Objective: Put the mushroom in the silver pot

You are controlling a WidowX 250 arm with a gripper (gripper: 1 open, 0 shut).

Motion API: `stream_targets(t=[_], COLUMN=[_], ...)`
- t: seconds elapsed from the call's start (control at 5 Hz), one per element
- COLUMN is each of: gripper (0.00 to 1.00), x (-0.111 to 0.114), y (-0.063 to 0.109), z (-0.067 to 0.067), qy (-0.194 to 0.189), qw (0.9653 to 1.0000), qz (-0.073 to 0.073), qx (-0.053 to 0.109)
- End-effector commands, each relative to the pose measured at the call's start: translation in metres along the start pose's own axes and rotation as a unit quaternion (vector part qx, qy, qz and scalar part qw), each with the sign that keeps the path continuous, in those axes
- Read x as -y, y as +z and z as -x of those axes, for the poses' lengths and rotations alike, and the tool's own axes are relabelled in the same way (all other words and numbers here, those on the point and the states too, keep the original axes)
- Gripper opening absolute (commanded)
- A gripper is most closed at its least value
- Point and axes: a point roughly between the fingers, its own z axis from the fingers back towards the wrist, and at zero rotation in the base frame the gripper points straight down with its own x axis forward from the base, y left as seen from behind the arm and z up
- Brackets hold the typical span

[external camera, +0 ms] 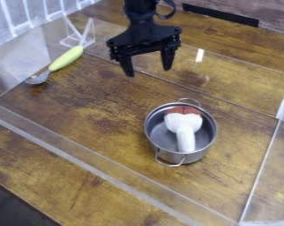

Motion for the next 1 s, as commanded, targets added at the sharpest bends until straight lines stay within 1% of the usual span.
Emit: stream_targets(t=[0.0,0.2,0.4,0.6,0.8], gripper=[1.0,1.0,1.0,1.0,1.0], x=[0.001,-0.002,-0.005,-0.006,-0.005], y=[0.014,0.016,0.02,0.022,0.022], z=[-0.029,-0.036,-0.041,-0.045,-0.051], qy=[-0.032,-0.072,-0.113,-0.153,-0.194], qw=[0.9985,0.9961,0.9918,0.9859,0.978], qz=[0.03,0.042,0.052,0.063,0.074], qx=[0.032,0.031,0.03,0.026,0.022])
